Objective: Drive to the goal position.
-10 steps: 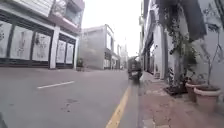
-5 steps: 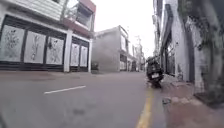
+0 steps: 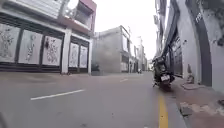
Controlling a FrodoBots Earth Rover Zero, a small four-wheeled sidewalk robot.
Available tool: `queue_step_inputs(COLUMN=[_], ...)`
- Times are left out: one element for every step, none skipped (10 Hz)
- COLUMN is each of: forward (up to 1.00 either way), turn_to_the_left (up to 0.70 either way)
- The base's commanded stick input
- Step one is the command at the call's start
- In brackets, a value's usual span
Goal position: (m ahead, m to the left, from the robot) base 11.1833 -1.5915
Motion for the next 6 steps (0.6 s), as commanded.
queue_step_inputs(forward=[1.0,1.0,1.0,1.0,1.0,1.0], turn_to_the_left=[0.0,0.0,0.0,-0.12,-0.4,-0.4])
